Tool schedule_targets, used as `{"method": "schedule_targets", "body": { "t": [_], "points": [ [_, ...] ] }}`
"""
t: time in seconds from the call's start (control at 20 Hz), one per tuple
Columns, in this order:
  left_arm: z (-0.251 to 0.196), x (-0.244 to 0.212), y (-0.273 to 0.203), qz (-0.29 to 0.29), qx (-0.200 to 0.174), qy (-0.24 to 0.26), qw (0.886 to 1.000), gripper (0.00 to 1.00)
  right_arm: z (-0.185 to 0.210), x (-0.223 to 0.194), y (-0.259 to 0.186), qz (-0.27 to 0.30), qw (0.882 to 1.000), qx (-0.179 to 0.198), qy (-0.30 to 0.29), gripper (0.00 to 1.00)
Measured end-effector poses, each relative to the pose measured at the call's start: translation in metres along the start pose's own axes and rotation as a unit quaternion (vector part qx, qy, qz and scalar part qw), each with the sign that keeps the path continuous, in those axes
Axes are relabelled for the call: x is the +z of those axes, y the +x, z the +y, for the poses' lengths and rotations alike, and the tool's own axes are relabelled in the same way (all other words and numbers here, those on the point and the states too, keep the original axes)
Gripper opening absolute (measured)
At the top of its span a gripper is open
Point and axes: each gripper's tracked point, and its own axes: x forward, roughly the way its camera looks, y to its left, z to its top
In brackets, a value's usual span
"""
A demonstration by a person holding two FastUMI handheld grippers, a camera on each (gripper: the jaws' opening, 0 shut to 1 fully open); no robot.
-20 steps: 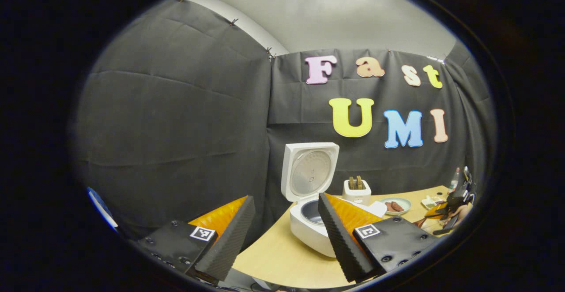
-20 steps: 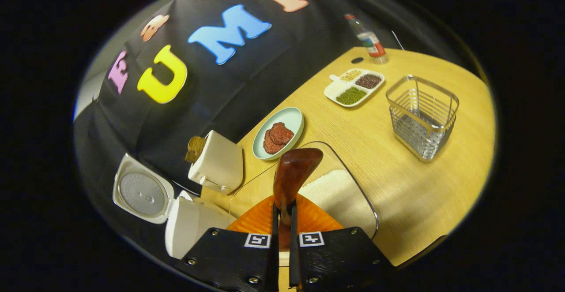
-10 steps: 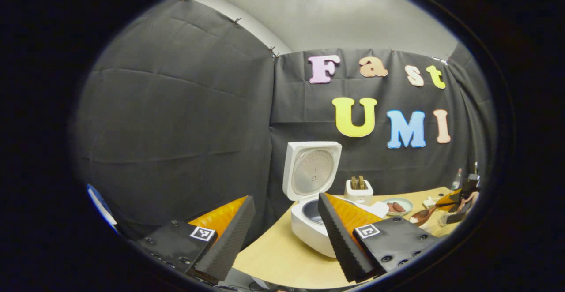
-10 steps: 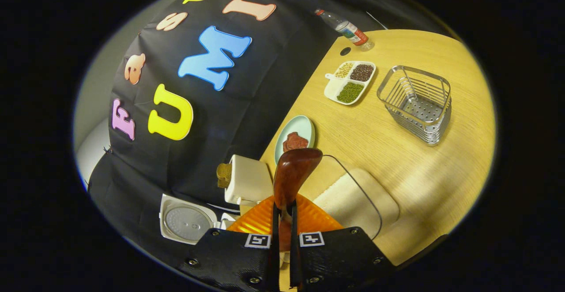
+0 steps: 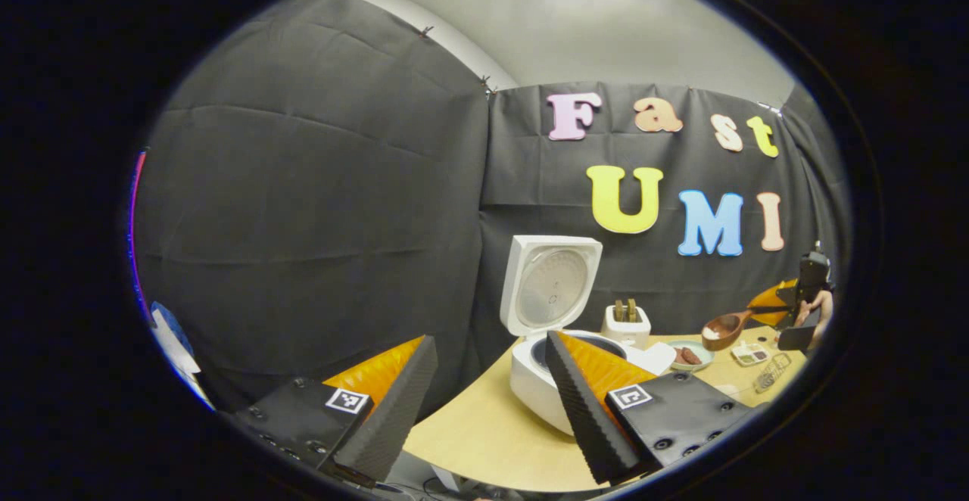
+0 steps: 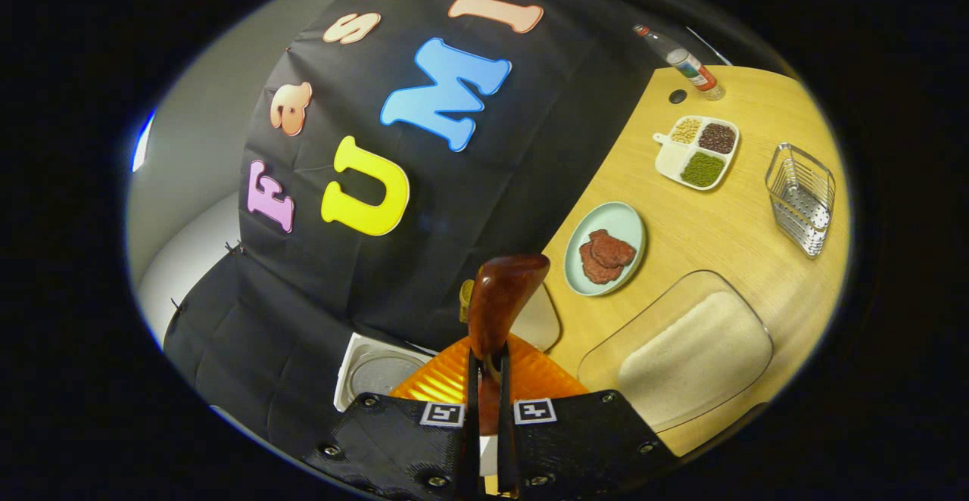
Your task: Close the left gripper, press the button to open the rice cooker; take a wooden spoon from the chopstick holder with the right hand, scoop a spoonful of rice and pour it into the rice cooker, then put the wooden spoon back into the chopstick holder.
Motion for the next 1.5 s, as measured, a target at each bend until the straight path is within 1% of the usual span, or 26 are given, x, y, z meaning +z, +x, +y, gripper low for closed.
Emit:
{"method": "schedule_targets", "body": {
  "t": [0.1,0.15,0.2,0.25,0.3,0.35,0.5,0.55,0.65,0.7,0.75,0.95,1.05,1.1,1.15,1.25,1.4,1.5],
  "points": [
    [0.015,0.0,-0.013,0.0,0.014,-0.002,1.0,0.99,0.015,-0.01,0.013,0.01,1.0,0.01,-0.008,0.09],
    [0.02,0.0,-0.018,-0.001,0.02,-0.003,1.0,0.96,0.023,-0.016,0.02,0.017,1.0,0.015,-0.013,0.09],
    [0.024,0.0,-0.022,-0.002,0.026,-0.004,1.0,0.99,0.03,-0.022,0.025,0.021,0.999,0.02,-0.016,0.09],
    [0.028,-0.001,-0.025,-0.002,0.031,-0.004,1.0,0.95,0.037,-0.029,0.032,0.028,0.999,0.024,-0.02,0.09],
    [0.034,-0.004,-0.028,0.001,0.037,-0.003,0.999,0.96,0.043,-0.038,0.037,0.034,0.999,0.03,-0.023,0.09],
    [0.039,-0.007,-0.031,0.004,0.043,-0.003,0.999,0.99,0.047,-0.045,0.043,0.04,0.998,0.033,-0.027,0.09],
    [0.054,-0.014,-0.043,0.012,0.062,-0.005,0.998,0.99,0.057,-0.066,0.061,0.056,0.997,0.036,-0.046,0.09],
    [0.06,-0.014,-0.047,0.012,0.069,-0.007,0.998,0.96,0.059,-0.073,0.066,0.06,0.996,0.038,-0.052,0.09],
    [0.067,-0.016,-0.054,0.012,0.078,-0.013,0.997,0.95,0.064,-0.085,0.078,0.068,0.995,0.039,-0.062,0.09],
    [0.07,-0.019,-0.056,0.014,0.083,-0.015,0.996,0.98,0.067,-0.094,0.083,0.074,0.994,0.04,-0.068,0.09],
    [0.073,-0.02,-0.06,0.016,0.087,-0.017,0.996,0.96,0.07,-0.101,0.089,0.08,0.993,0.041,-0.077,0.09],
    [0.078,-0.026,-0.068,0.023,0.099,-0.022,0.995,0.97,0.085,-0.128,0.113,0.095,0.988,0.049,-0.11,0.09],
    [0.077,-0.028,-0.075,0.025,0.102,-0.028,0.994,0.95,0.089,-0.143,0.124,0.101,0.984,0.048,-0.137,0.09],
    [0.076,-0.028,-0.078,0.026,0.104,-0.029,0.994,0.97,0.091,-0.149,0.131,0.102,0.982,0.046,-0.153,0.09],
    [0.076,-0.029,-0.08,0.028,0.105,-0.029,0.994,0.95,0.092,-0.155,0.138,0.104,0.979,0.045,-0.169,0.09],
    [0.078,-0.03,-0.084,0.031,0.108,-0.027,0.993,0.97,0.093,-0.171,0.151,0.112,0.973,0.044,-0.198,0.09],
    [0.079,-0.032,-0.086,0.034,0.116,-0.025,0.992,0.97,0.092,-0.195,0.166,0.132,0.961,0.038,-0.241,0.09],
    [0.081,-0.031,-0.085,0.031,0.125,-0.026,0.991,0.96,0.092,-0.209,0.173,0.139,0.949,0.037,-0.281,0.09]
  ]
}}
